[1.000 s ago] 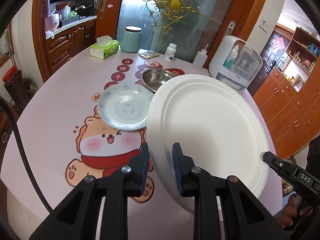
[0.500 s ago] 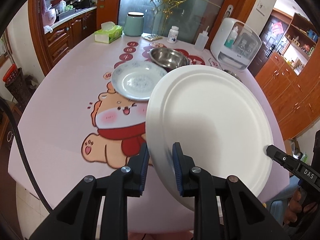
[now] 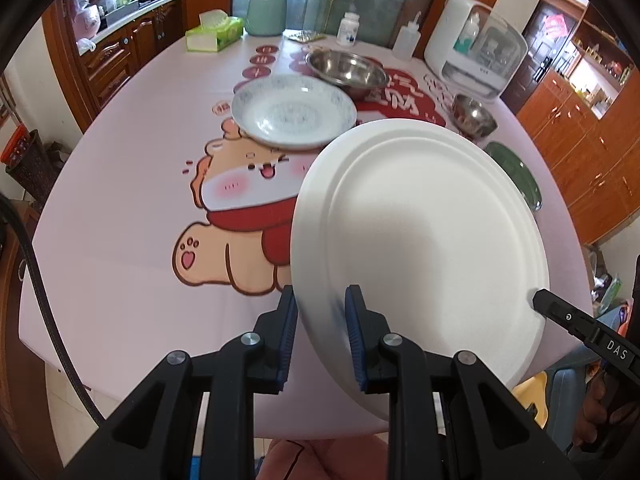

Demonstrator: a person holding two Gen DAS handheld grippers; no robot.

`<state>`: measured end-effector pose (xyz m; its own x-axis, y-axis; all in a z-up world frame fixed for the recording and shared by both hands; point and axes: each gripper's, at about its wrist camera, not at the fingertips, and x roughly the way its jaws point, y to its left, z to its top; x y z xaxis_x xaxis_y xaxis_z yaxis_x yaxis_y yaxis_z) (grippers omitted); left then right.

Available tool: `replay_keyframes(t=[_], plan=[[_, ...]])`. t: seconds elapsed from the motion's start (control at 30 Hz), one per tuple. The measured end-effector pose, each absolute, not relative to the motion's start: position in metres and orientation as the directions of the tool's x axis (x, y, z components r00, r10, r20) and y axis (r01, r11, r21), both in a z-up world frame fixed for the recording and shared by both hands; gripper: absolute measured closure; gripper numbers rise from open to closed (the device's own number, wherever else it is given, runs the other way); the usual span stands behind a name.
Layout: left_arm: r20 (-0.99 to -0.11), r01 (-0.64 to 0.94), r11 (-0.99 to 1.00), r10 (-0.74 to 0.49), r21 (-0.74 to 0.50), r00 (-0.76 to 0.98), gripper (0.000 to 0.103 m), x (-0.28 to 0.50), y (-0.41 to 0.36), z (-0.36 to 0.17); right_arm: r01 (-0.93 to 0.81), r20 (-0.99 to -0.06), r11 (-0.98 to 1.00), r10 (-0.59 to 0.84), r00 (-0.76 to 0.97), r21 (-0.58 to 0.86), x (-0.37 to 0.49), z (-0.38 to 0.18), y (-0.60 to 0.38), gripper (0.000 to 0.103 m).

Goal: Organize plates and bowls

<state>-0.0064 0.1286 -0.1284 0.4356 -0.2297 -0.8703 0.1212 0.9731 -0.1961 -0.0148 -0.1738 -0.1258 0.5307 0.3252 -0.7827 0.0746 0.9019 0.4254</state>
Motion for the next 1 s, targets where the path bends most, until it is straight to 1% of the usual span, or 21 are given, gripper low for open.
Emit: replay_keyframes(t=[0.47,1.0], plan=[[-0.925,0.164,0.974,-0.201,-0.155,0.323,0.081,0.003,0.110,-0.174,0.188,-0.853,0.897,0.290,0.435,0.401,-0.018,-0.172,-0.181,0.085],[-0.949,0.215,0.968,-0.181,-0.126,0.257,0.080,0.017,0.074,-0.202,0.253,-0.885,0.891,0.266,0.382,0.377,-0.013,-0.197,-0.206,0.084]])
